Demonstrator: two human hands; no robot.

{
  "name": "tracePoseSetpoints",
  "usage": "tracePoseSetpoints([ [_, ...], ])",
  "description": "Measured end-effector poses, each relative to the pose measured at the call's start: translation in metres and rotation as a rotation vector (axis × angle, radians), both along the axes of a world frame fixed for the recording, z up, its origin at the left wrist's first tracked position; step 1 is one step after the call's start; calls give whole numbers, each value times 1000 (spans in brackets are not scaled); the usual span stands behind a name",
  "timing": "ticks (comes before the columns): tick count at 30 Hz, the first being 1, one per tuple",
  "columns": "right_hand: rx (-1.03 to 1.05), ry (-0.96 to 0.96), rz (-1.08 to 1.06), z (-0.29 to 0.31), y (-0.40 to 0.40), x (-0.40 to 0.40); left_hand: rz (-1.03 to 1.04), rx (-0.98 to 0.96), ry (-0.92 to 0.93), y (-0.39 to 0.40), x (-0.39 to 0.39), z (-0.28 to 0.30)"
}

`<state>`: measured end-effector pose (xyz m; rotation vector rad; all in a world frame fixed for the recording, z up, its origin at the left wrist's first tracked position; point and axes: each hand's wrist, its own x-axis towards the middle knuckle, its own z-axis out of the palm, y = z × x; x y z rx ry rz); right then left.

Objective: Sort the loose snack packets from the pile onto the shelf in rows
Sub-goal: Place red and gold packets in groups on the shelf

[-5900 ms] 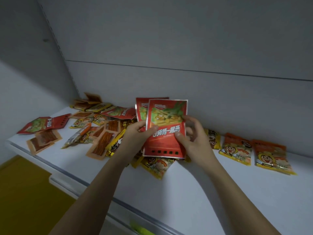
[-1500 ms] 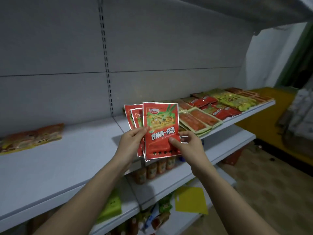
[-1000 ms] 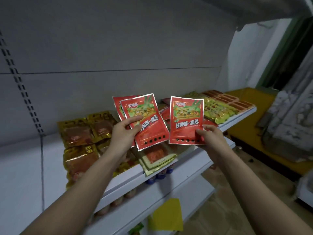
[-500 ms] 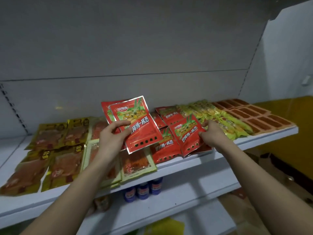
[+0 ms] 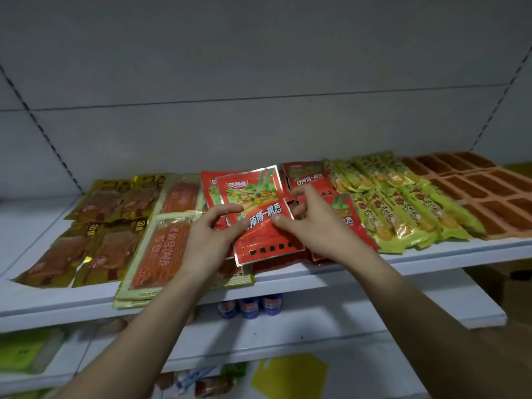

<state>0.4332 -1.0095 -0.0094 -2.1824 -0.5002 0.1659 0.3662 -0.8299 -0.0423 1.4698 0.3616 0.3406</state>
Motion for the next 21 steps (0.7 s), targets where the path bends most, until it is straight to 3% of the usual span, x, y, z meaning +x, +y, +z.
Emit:
tracePoseSetpoints([
  [10, 208, -30, -90, 16, 17, 28, 82, 78, -137, 41, 4, 32],
  [17, -145, 58, -86, 0, 4, 32, 249, -70, -118, 74, 8, 39],
  [21, -409, -165, -49, -19, 13, 23, 209, -53, -83, 62, 12, 39],
])
